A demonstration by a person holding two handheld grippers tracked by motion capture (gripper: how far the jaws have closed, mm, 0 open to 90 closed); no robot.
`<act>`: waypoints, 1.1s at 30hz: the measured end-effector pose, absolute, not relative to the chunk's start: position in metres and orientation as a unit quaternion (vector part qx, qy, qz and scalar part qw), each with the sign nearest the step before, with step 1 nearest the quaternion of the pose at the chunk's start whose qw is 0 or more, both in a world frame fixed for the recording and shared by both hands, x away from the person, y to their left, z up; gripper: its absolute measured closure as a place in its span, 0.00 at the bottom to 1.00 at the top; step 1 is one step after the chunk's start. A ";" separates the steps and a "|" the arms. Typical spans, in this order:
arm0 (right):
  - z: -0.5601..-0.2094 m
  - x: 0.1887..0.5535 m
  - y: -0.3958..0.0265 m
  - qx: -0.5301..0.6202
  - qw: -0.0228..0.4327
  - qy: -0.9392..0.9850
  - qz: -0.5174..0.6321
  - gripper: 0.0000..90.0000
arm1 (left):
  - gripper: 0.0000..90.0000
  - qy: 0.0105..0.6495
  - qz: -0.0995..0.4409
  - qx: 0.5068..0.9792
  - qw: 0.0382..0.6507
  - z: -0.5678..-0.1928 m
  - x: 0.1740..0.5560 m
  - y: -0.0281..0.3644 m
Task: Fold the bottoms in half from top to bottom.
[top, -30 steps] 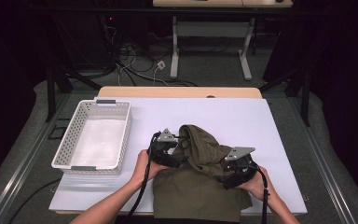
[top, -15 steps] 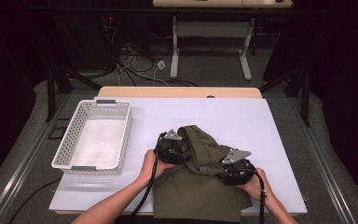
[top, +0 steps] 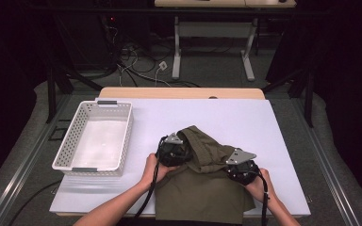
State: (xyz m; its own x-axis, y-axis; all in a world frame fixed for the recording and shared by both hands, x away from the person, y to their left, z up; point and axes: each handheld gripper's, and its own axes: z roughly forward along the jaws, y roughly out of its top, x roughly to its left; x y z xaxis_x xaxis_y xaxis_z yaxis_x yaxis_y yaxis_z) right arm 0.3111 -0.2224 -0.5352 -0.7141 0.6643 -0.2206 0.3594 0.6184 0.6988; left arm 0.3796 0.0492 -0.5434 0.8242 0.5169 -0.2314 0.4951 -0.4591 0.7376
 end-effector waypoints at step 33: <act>-0.538 0.336 -0.238 0.350 0.244 0.849 0.311 0.64 | 0.40 0.236 0.033 0.889 0.392 -0.533 0.336 0.058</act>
State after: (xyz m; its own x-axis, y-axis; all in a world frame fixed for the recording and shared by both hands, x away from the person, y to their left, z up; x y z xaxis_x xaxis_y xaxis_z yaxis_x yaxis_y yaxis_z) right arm 0.3361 -0.2384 -0.5383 -0.6371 0.7455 -0.1961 0.4422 0.5618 0.6992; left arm 0.3356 0.0579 -0.5327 0.8862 0.4459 -0.1255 0.3935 -0.5819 0.7117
